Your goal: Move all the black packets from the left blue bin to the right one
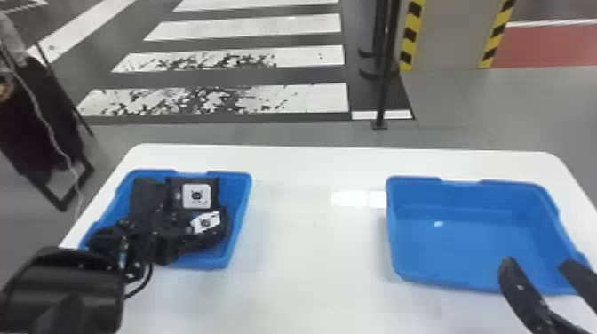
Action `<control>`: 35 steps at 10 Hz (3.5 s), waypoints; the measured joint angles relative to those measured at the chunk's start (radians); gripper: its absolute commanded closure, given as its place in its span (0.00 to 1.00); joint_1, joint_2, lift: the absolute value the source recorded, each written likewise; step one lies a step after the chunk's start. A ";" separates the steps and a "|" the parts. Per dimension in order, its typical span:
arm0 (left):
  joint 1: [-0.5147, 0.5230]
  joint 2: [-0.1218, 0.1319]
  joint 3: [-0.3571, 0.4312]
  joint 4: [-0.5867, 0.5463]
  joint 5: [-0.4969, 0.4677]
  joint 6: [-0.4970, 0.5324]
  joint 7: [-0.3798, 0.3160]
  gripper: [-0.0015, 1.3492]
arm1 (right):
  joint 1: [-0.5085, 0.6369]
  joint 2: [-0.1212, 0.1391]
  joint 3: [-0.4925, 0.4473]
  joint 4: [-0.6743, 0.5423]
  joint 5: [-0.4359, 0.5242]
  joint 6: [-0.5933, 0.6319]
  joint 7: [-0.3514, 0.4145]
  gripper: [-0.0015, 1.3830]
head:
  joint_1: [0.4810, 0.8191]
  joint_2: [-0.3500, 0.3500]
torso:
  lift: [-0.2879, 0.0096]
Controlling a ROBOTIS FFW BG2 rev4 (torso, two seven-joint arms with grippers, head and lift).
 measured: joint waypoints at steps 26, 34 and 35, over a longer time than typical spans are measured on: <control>0.060 -0.064 -0.394 -0.344 0.426 -0.131 -0.024 0.90 | -0.374 -0.052 0.198 0.140 -0.281 0.225 0.239 0.22 | 0.63 0.33 | 0.46; 0.050 -0.059 -0.424 -0.326 0.461 -0.134 -0.024 0.90 | -0.484 -0.058 0.199 0.276 -0.292 0.209 0.196 0.92 | 0.63 0.29 | 0.46; 0.051 -0.060 -0.423 -0.326 0.462 -0.135 -0.024 0.90 | -0.482 -0.058 0.201 0.276 -0.297 0.211 0.200 0.92 | 0.63 0.29 | 0.46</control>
